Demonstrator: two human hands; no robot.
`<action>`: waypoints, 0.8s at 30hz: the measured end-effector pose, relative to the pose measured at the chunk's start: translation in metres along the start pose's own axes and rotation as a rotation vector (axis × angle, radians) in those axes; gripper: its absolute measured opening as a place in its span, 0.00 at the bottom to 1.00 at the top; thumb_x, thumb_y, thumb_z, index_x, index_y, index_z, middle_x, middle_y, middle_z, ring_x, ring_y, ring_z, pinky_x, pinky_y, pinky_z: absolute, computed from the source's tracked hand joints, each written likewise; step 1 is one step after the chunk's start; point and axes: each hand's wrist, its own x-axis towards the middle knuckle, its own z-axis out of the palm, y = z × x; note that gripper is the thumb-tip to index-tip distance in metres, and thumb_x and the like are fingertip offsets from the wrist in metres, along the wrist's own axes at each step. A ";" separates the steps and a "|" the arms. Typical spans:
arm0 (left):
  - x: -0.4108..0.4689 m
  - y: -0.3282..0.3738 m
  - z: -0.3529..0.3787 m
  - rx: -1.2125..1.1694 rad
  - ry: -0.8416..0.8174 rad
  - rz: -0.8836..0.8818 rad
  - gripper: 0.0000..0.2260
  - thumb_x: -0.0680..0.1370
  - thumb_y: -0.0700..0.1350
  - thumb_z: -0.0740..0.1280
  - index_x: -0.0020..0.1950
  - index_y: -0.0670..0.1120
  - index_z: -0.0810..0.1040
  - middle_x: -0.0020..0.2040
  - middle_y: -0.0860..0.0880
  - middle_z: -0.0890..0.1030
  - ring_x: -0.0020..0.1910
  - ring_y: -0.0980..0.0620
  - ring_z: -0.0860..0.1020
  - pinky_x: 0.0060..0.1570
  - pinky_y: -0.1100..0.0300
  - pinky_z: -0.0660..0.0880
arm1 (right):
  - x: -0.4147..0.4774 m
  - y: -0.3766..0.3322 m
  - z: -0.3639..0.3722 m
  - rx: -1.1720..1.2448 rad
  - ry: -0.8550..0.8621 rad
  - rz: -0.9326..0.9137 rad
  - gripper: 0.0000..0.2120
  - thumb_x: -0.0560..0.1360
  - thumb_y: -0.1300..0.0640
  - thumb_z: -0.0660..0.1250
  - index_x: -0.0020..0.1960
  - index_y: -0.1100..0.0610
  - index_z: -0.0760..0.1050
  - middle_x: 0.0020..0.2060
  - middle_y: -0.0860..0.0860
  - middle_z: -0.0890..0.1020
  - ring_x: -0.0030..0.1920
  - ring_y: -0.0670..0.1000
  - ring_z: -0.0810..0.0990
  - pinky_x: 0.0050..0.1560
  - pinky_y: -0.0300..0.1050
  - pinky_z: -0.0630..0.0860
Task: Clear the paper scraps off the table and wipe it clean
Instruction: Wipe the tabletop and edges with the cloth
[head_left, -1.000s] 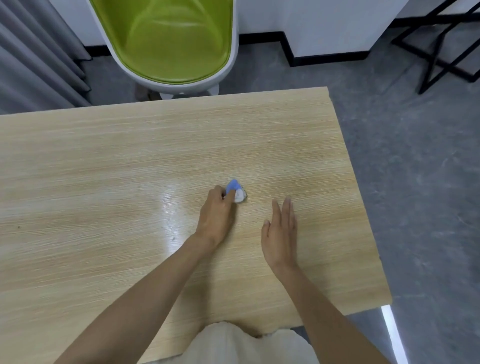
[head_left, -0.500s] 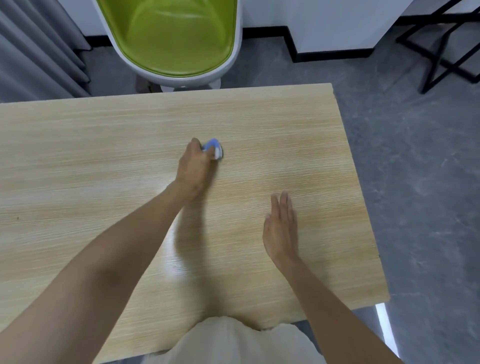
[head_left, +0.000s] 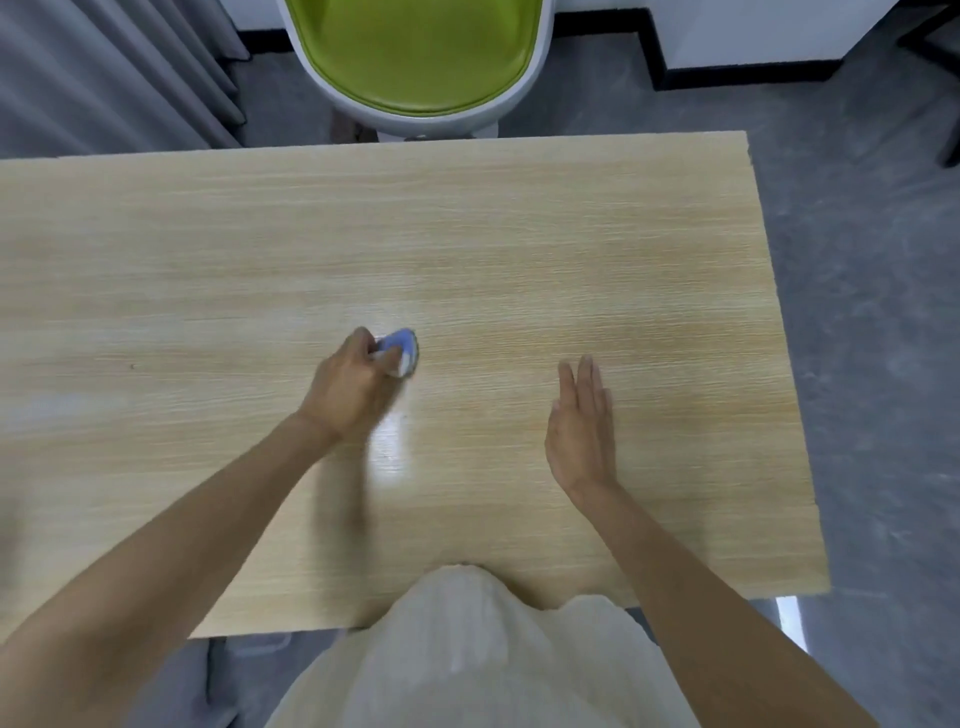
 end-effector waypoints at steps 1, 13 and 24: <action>0.000 -0.010 -0.002 -0.020 0.095 -0.073 0.12 0.79 0.55 0.60 0.52 0.46 0.72 0.41 0.51 0.73 0.44 0.43 0.75 0.42 0.57 0.67 | -0.002 -0.003 0.001 0.004 -0.005 -0.016 0.28 0.80 0.66 0.51 0.78 0.57 0.47 0.77 0.56 0.45 0.77 0.52 0.41 0.77 0.52 0.45; -0.065 -0.014 0.014 0.188 -0.142 0.435 0.13 0.75 0.62 0.56 0.41 0.54 0.68 0.37 0.55 0.73 0.36 0.54 0.72 0.38 0.67 0.67 | -0.006 -0.022 0.003 -0.053 -0.068 -0.082 0.27 0.81 0.64 0.51 0.78 0.56 0.46 0.77 0.56 0.45 0.77 0.52 0.41 0.76 0.51 0.42; -0.093 -0.020 0.038 0.190 -0.157 0.387 0.10 0.80 0.53 0.59 0.50 0.47 0.70 0.38 0.54 0.70 0.33 0.59 0.69 0.40 0.59 0.70 | -0.006 -0.039 0.005 -0.067 -0.141 -0.156 0.25 0.83 0.59 0.46 0.78 0.56 0.45 0.77 0.55 0.44 0.77 0.52 0.40 0.76 0.51 0.41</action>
